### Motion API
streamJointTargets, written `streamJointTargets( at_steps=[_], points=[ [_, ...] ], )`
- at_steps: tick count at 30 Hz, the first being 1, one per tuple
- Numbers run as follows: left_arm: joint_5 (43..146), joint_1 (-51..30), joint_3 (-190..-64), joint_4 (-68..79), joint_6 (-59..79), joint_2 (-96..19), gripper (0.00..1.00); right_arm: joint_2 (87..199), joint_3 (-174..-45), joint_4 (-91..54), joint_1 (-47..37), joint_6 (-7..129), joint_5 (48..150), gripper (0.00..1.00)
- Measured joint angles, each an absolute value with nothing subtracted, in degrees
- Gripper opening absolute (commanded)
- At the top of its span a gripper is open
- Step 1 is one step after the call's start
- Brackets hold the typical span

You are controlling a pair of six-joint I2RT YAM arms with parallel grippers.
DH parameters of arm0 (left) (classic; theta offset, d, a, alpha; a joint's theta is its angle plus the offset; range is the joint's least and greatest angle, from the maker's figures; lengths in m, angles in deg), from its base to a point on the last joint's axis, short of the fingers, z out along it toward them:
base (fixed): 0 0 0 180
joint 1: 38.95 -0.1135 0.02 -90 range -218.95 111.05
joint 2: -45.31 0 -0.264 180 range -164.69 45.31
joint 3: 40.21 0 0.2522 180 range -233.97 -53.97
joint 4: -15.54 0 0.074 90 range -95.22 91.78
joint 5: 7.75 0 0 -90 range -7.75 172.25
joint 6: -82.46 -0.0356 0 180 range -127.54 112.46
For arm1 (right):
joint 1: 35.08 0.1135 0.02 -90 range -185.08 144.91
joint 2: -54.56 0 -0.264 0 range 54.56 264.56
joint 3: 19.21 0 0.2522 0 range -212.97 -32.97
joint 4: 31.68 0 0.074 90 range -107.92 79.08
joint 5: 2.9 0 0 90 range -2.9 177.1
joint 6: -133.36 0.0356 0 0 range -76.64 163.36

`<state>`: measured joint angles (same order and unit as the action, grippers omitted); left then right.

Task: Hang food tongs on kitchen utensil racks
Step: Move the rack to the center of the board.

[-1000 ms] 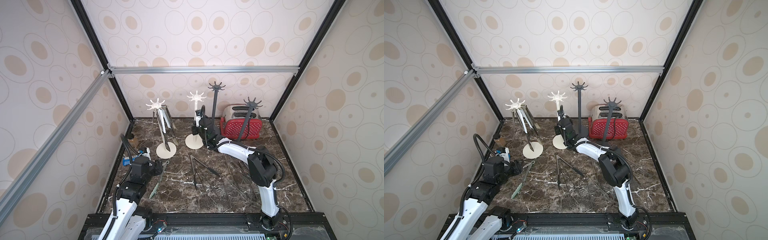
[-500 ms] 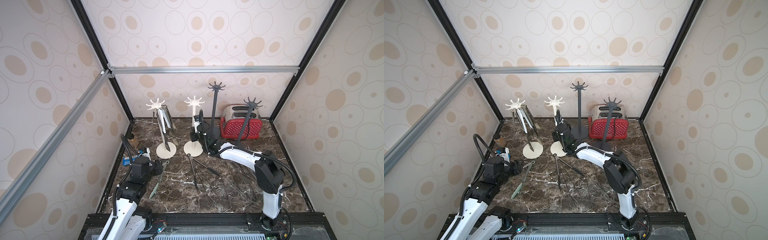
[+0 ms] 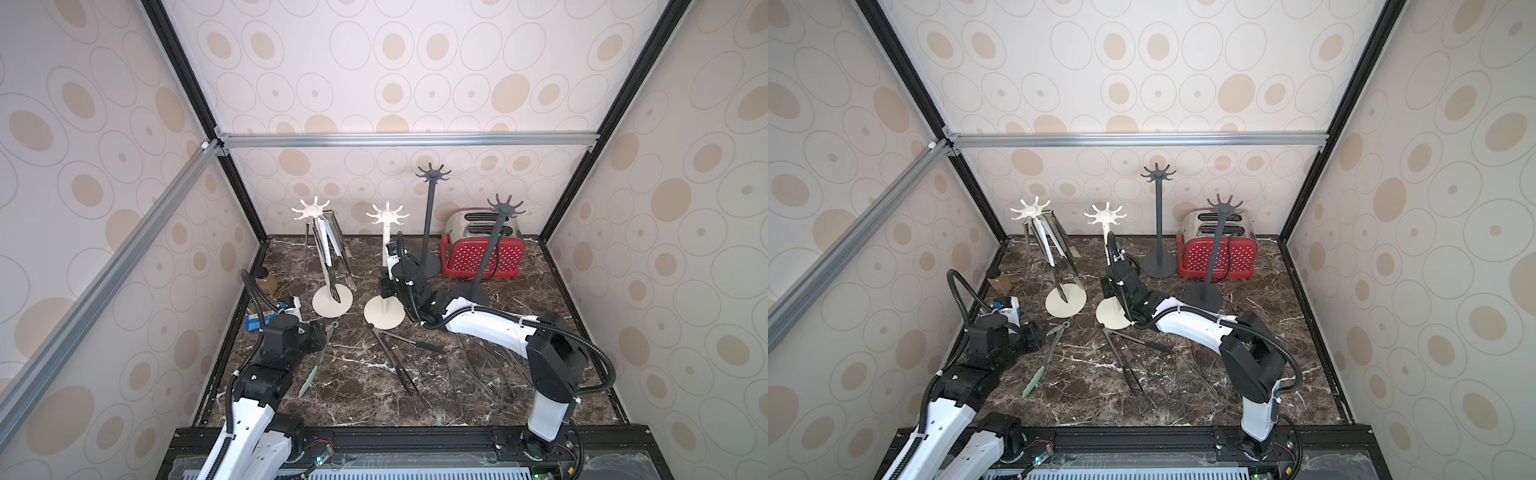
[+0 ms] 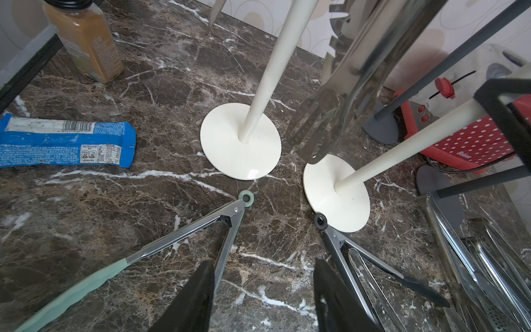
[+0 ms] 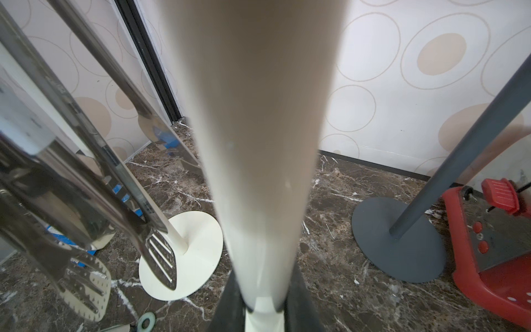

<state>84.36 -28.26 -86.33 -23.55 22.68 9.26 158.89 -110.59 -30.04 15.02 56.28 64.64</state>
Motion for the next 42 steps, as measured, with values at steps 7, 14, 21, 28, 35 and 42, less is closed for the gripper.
streamJointTargets(
  at_steps=[7,14,21,28,35,42],
  points=[
    [84.36,-28.26,-86.22,-23.55,22.72,9.48,0.56,158.98,-109.2,-33.21,15.35,56.28,63.13,0.0],
    [84.34,-28.26,-86.09,-23.52,22.72,8.87,0.56,160.81,-109.04,-37.82,15.59,55.89,61.14,0.0],
    [84.34,-28.26,-85.79,-23.39,22.72,8.12,0.56,161.51,-107.73,-42.22,15.59,55.69,60.07,0.0],
    [84.34,-28.26,-85.15,-23.15,22.74,8.03,0.55,161.49,-105.22,-47.37,15.68,54.45,59.98,0.0],
    [84.32,-28.26,-84.96,-23.07,22.74,8.17,0.55,161.4,-102.64,-52.31,16.84,50.21,59.9,0.0],
    [84.3,-28.26,-84.21,-22.96,22.76,8.41,0.56,161.53,-100.69,-57.01,17.38,46.43,60.27,0.0]
  ],
)
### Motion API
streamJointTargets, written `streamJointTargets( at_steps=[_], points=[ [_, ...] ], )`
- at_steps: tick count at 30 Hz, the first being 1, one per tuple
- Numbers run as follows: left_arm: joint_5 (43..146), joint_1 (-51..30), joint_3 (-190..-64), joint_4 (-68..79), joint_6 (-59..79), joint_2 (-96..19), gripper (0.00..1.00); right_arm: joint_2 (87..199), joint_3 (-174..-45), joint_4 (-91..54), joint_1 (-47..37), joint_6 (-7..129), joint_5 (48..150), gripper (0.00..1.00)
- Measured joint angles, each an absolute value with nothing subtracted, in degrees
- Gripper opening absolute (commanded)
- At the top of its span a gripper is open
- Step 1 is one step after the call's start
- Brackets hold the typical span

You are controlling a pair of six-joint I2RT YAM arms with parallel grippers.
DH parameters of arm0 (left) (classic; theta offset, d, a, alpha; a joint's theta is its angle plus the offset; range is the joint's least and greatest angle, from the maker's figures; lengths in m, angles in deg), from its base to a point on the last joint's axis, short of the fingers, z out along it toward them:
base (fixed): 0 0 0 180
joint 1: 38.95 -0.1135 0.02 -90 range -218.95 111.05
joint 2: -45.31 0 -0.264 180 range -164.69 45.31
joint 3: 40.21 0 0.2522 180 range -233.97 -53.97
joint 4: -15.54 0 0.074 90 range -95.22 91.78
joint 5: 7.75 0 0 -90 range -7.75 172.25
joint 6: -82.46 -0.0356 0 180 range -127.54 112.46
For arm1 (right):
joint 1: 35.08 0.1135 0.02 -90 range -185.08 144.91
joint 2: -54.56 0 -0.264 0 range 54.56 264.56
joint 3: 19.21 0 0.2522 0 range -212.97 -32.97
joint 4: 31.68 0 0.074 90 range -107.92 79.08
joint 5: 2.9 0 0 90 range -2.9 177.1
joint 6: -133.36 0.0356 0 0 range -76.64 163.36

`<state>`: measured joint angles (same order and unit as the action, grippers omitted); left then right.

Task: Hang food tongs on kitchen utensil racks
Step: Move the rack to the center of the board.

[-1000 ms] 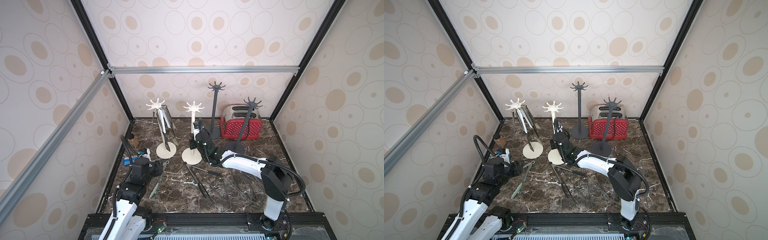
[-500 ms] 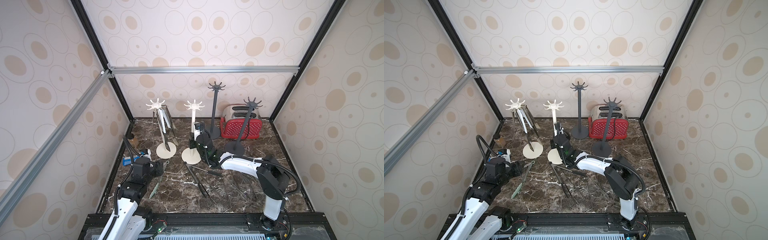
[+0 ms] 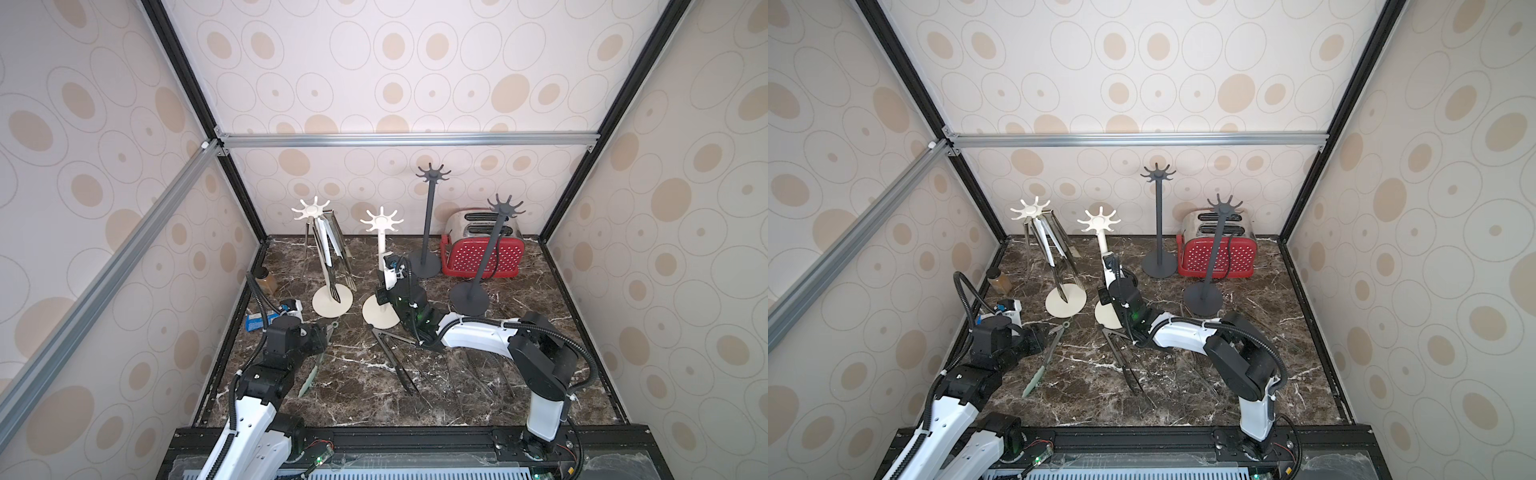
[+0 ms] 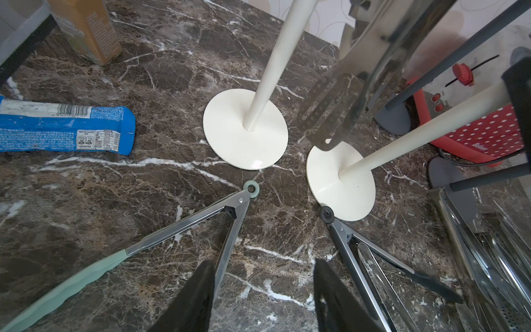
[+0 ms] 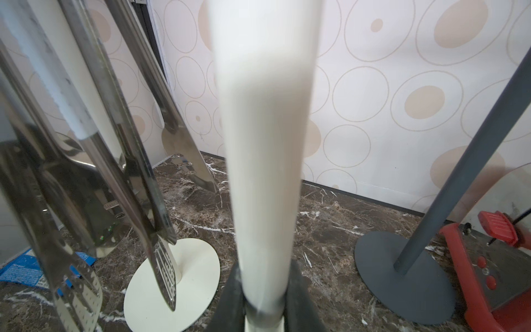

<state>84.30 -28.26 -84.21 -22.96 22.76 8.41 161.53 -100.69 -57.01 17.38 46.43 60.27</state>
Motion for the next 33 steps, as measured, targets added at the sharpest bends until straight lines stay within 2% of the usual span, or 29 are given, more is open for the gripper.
streamJointTargets(
  at_steps=[27,30,33],
  points=[
    [84.43,-28.26,-83.45,-22.28,23.24,5.76,0.56,163.96,-101.85,-59.94,17.56,46.1,57.49,0.0],
    [84.56,-28.26,-83.45,-22.32,23.62,4.89,0.58,163.94,-101.83,-59.9,17.56,46.58,56.95,0.06],
    [84.54,-28.26,-83.45,-22.52,24.12,4.36,0.59,163.94,-101.72,-59.92,17.56,46.93,56.68,0.17]
  ],
)
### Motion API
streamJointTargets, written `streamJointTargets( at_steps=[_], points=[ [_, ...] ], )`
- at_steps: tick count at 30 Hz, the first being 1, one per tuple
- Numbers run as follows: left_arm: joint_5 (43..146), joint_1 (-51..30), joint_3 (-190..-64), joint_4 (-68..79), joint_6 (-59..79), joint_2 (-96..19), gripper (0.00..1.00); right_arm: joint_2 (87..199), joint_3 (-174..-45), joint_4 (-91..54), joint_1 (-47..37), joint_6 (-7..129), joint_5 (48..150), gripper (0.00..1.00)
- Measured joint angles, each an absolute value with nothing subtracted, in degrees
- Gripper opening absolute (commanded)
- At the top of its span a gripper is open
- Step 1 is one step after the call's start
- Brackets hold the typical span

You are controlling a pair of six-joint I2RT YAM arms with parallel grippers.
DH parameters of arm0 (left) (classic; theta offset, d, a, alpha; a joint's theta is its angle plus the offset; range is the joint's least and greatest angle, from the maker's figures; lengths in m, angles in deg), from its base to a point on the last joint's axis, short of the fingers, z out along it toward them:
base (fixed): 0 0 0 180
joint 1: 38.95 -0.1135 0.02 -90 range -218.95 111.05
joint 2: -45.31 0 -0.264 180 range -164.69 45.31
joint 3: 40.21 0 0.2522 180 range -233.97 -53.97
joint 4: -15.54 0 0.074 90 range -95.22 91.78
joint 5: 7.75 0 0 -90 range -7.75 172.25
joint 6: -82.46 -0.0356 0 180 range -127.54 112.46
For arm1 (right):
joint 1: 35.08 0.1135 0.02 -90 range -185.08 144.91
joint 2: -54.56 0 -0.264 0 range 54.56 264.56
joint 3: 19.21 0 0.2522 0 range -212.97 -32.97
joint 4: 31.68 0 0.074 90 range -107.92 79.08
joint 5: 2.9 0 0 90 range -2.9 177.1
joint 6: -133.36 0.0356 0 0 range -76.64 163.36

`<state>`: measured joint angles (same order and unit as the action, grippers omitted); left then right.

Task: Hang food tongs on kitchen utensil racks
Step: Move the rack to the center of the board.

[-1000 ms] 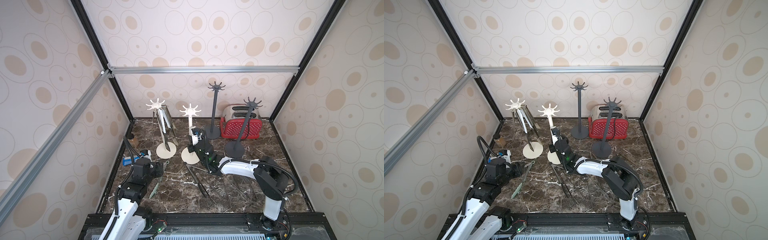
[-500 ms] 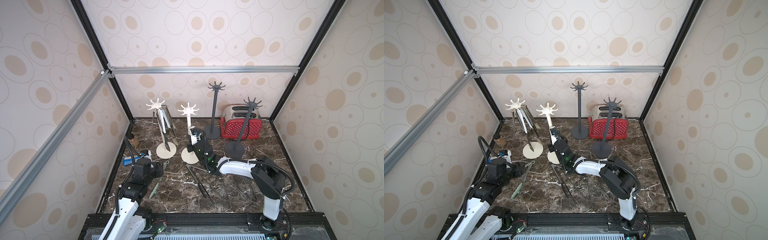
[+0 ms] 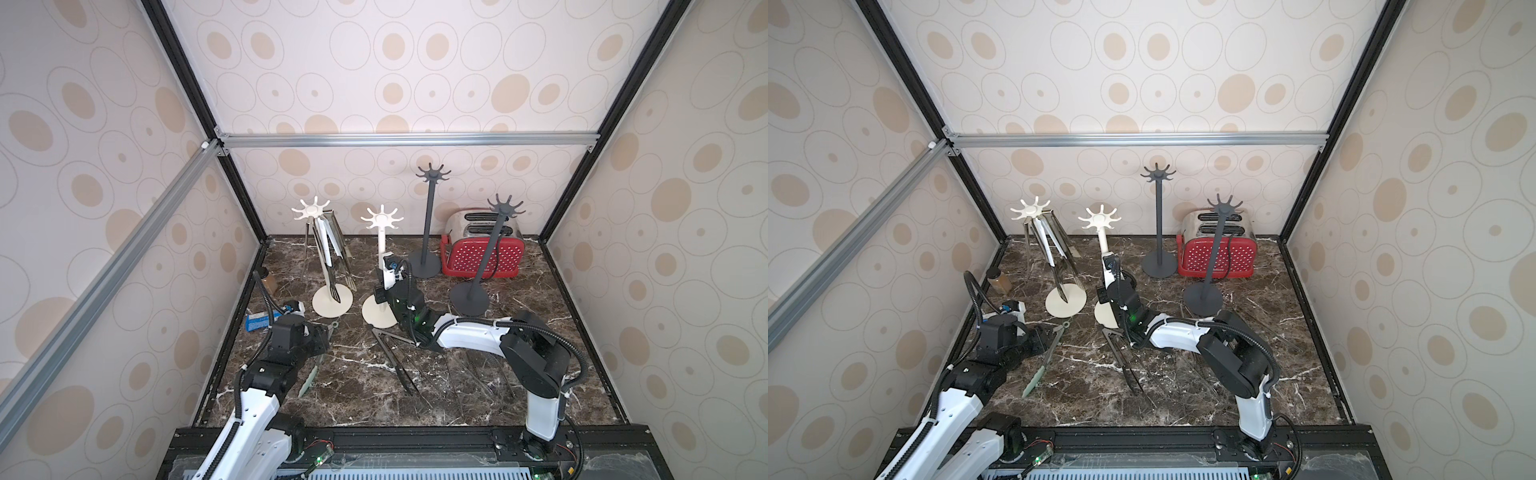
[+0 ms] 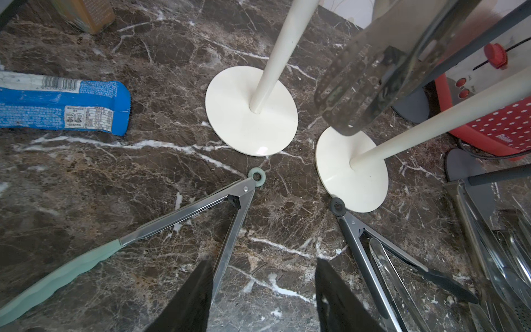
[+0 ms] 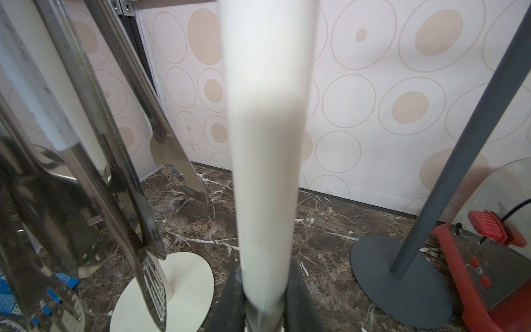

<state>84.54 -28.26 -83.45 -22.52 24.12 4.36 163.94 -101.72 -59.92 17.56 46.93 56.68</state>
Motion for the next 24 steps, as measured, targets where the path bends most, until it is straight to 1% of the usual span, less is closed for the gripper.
streamJointTargets(
  at_steps=[5,8,13,18,24],
  points=[
    [84.41,-28.26,-83.45,-23.26,24.93,3.27,0.59,163.85,-101.28,-60.16,17.56,47.0,56.44,0.33],
    [84.38,-28.26,-83.45,-23.57,25.43,1.96,0.6,163.76,-100.37,-59.88,17.56,47.04,56.12,0.39],
    [84.56,-28.26,-83.45,-23.68,26.13,-1.45,0.61,163.57,-99.03,-59.16,17.51,47.13,55.63,0.55],
    [84.93,-28.26,-83.45,-23.79,26.26,-5.21,0.63,161.88,-97.96,-58.63,17.51,47.48,55.57,0.68],
    [84.91,-28.26,-83.89,-24.6,26.28,-10.19,0.64,157.25,-94.81,-57.34,17.51,48.09,55.66,0.7]
  ],
)
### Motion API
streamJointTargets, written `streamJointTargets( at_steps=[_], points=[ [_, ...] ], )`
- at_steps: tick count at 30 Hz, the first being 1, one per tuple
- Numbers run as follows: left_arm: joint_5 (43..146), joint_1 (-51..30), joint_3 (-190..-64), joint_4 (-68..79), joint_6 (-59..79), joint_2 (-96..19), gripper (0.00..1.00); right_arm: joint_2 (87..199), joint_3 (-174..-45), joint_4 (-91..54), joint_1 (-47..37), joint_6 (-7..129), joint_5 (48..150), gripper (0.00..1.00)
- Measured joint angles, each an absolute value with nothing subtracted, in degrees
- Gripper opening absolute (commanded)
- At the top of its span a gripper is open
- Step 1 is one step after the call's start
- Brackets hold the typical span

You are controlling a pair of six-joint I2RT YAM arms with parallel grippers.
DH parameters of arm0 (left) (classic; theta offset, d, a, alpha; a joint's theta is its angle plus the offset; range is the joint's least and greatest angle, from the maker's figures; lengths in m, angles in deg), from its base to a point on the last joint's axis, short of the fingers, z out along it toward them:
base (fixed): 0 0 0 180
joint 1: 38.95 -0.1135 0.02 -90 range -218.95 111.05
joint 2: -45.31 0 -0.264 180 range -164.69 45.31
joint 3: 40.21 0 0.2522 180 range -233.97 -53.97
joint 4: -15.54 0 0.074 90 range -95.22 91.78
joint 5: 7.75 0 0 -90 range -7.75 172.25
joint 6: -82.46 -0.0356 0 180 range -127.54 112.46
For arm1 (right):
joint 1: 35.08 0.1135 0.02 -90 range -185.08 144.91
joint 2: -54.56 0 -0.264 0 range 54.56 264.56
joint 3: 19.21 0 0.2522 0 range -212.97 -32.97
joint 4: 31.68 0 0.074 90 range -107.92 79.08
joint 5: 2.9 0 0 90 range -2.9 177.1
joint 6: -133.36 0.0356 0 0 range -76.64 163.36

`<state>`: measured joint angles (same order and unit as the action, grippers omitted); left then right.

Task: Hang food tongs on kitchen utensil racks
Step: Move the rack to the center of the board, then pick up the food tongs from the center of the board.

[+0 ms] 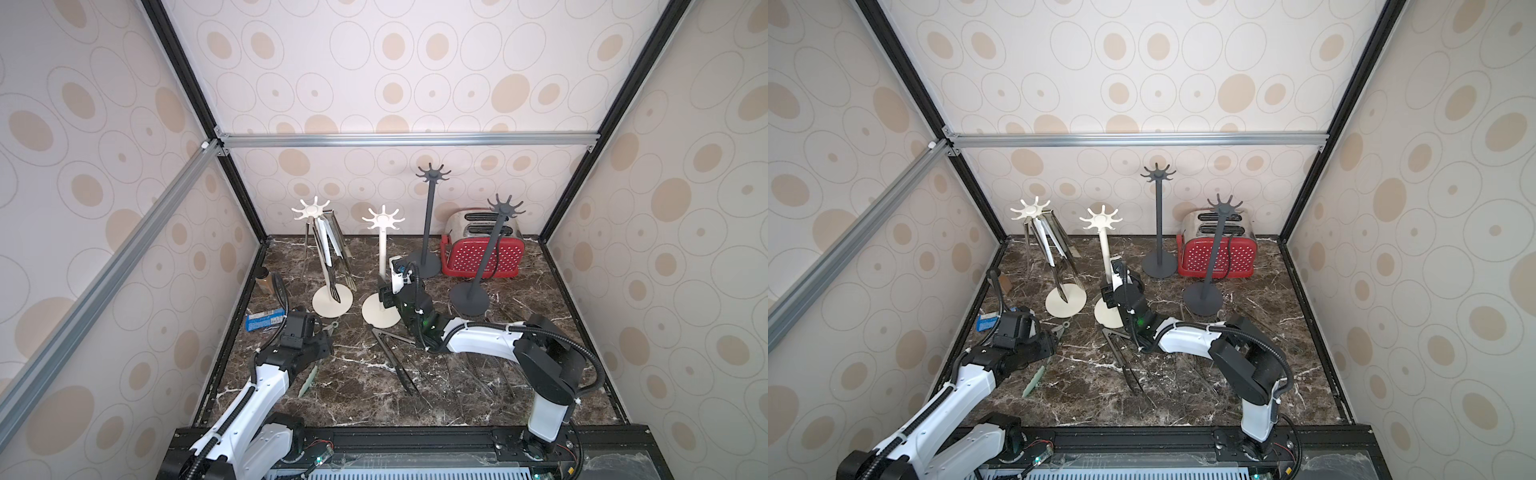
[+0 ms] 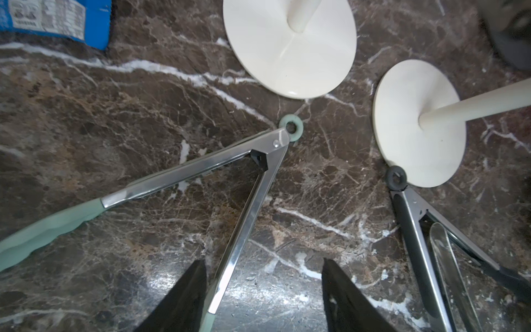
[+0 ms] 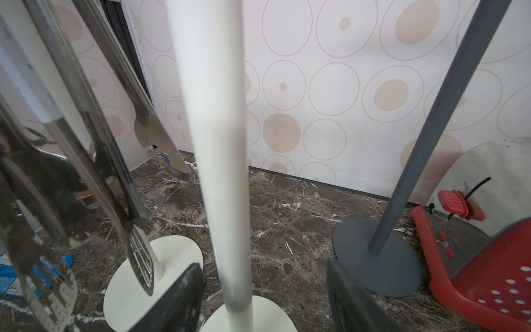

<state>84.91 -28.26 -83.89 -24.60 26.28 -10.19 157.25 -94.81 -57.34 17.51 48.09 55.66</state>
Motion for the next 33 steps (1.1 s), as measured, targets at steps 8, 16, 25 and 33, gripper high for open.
streamJointTargets(
  at_steps=[8,16,25,33],
  points=[
    [84.43,-28.26,-87.32,-24.81,25.82,-22.61,0.64,147.41,-86.14,-54.19,17.51,49.99,55.44,0.69],
    [82.7,-28.26,-89.31,-24.44,24.23,-30.74,0.61,136.27,-76.69,-50.67,17.51,52.0,54.0,0.67],
    [82.94,-27.56,-91.84,-23.35,22.79,-35.53,0.45,129.21,-72.43,-48.45,17.54,53.16,51.02,0.67],
    [82.92,-25.2,-91.84,-23.26,22.89,-35.57,0.36,127.13,-72.02,-47.44,17.54,53.2,50.0,0.67]
  ],
)
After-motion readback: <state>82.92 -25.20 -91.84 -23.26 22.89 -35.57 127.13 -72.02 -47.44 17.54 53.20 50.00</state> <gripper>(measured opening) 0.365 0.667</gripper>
